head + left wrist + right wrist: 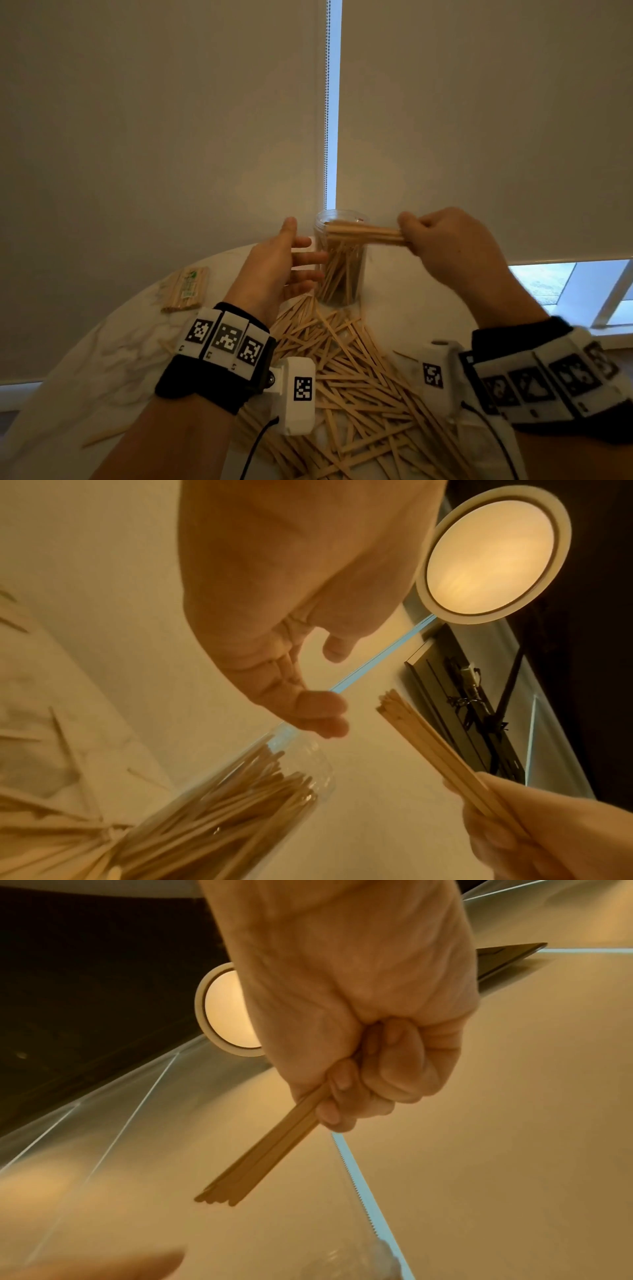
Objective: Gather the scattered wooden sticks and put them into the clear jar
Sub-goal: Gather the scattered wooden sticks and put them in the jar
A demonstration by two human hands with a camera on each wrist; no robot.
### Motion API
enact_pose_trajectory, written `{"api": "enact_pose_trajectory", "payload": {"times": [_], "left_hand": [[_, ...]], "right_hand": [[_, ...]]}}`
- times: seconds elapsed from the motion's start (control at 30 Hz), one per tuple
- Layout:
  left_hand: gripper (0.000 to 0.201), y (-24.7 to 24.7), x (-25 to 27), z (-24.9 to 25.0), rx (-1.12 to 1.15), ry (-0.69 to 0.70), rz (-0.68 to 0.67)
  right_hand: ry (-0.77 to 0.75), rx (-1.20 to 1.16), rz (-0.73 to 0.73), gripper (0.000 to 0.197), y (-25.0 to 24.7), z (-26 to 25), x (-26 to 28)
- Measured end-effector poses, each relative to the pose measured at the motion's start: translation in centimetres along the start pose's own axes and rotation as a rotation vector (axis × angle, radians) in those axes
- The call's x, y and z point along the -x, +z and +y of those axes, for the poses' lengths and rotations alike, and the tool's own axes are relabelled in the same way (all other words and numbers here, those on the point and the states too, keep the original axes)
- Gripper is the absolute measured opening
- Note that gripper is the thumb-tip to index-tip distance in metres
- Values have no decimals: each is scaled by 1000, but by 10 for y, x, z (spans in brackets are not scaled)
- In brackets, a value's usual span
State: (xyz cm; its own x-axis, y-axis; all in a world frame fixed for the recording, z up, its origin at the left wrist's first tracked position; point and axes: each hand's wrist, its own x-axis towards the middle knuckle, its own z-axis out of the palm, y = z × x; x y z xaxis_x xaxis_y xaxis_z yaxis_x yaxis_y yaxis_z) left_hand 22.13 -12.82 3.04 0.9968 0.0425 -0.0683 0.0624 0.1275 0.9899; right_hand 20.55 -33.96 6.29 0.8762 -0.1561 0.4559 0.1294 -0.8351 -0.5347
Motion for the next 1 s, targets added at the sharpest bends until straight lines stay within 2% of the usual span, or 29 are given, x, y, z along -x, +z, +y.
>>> {"api": "enact_pose_trajectory", "payload": {"times": [0.07,0.13,0.2,0.27,0.33,0.4,0.43,0.47,0.57,0.67,0.73,0.87,1.0], "left_hand": [[27,-1,-3,-7,4,0,26],[29,5,-9,-13,-33,-17,29],[54,12,-24,-16,-98,-1,38],[98,20,-45,-13,-256,55,41],[137,28,-63,-9,-471,102,32],[160,36,-77,-6,-569,114,13],[164,39,-82,-5,-569,104,-6],[160,41,-85,-5,-548,90,-32],[122,43,-93,-13,-494,104,-93],[99,39,-96,-18,-547,166,-72],[94,38,-97,-17,-581,171,-77],[96,37,-96,-16,-616,178,-92],[99,37,-94,-16,-618,155,-87]], "right_hand": [[12,30,66,50,-9,1,-23],[12,111,83,48,-12,-1,-53],[-40,243,70,44,-6,-5,-83],[-112,372,53,37,5,-13,-106],[-193,494,11,38,19,-23,-120],[-286,591,-73,41,33,-33,-127],[-328,617,-135,42,40,-36,-130],[-359,631,-208,44,47,-39,-132],[-425,661,-419,41,65,-41,-132],[-546,727,-416,33,70,-45,-131],[-615,806,-345,35,67,-51,-131],[-622,768,-308,32,73,-61,-130],[-481,694,-363,51,81,-62,-130]]}}
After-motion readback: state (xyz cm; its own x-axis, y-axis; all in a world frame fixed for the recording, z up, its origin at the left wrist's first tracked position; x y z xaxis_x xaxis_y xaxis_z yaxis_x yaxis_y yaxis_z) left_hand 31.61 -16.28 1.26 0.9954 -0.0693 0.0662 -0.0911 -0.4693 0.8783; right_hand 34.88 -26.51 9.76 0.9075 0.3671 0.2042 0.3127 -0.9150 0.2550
